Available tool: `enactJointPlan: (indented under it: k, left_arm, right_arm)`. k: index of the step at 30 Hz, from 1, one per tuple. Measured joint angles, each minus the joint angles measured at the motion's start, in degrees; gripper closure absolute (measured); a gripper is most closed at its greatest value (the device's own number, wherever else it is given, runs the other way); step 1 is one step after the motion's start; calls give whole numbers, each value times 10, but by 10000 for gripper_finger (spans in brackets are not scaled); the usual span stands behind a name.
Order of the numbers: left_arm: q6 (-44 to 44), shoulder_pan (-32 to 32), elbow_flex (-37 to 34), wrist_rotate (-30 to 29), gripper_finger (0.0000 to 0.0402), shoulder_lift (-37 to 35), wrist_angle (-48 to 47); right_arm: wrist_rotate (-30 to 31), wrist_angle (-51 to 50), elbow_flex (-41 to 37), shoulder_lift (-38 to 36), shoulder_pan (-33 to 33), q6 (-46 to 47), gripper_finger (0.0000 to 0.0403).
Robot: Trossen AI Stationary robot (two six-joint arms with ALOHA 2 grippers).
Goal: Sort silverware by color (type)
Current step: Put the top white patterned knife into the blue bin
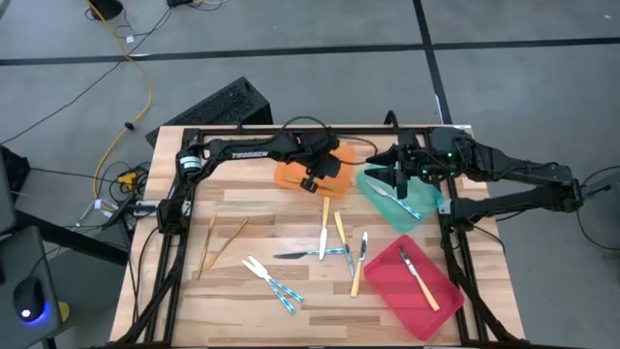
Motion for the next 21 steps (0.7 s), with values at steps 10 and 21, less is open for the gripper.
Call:
enactJointPlan:
  k: [10, 21]
  left_arm:
    - [-108, -2, 90, 7, 335, -41, -8]
    - [-291, -3, 128, 65, 335, -112, -1]
  right_arm:
    - [-1, -2, -1, -50, 0, -19, 172]
    - [-1, 0, 0, -136, 0, -83, 172]
